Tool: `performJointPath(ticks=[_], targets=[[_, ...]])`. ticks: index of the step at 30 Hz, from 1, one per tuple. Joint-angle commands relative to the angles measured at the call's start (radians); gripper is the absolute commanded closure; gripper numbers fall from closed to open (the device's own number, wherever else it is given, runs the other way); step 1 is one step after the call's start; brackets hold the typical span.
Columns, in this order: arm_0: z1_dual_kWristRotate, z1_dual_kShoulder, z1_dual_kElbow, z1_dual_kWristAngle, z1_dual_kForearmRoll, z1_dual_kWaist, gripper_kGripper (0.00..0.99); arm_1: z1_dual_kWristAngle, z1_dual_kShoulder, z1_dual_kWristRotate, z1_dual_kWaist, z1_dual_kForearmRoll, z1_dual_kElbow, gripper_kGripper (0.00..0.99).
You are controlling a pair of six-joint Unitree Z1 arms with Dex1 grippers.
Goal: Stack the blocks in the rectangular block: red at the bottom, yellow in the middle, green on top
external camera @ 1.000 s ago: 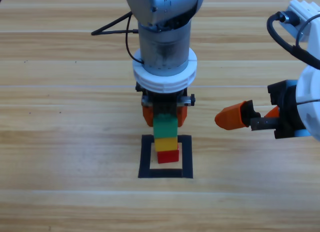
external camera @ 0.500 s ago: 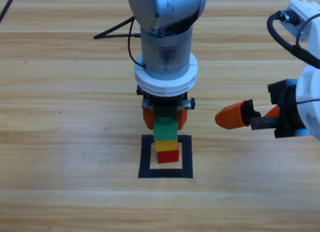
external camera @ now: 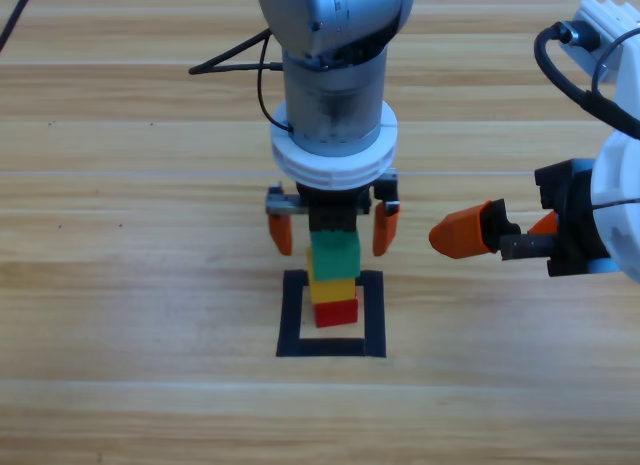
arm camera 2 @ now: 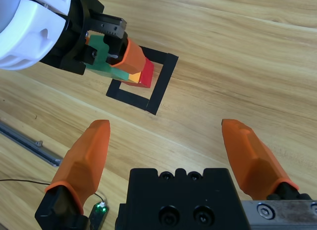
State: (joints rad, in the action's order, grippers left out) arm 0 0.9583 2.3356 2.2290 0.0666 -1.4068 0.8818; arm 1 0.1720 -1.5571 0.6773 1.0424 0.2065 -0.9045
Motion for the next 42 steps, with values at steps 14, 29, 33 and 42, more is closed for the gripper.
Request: performJointPath(ticks=[14, 29, 33, 42], targets=[[0.014, -0.223, 0.063, 0.142, -0.003, 0.019, 0.0, 0.034, 0.04, -0.008, -0.028, -0.015, 0.036, 0.0], [0.028, -0.633, -0.687, 0.516, 0.411, 0.31, 0.0, 0.046, 0.009, -0.015, -0.028, -0.045, 0.044, 0.0], [-0.02, -0.815, -1.023, 0.516, 0.66, 0.31, 0.0, 0.049, 0.006, -0.015, -0.028, -0.047, 0.044, 0.0], [-0.095, -0.851, -1.226, 0.518, 0.852, 0.31, 0.0, 0.05, 0.009, -0.016, -0.028, -0.047, 0.045, 0.0]])
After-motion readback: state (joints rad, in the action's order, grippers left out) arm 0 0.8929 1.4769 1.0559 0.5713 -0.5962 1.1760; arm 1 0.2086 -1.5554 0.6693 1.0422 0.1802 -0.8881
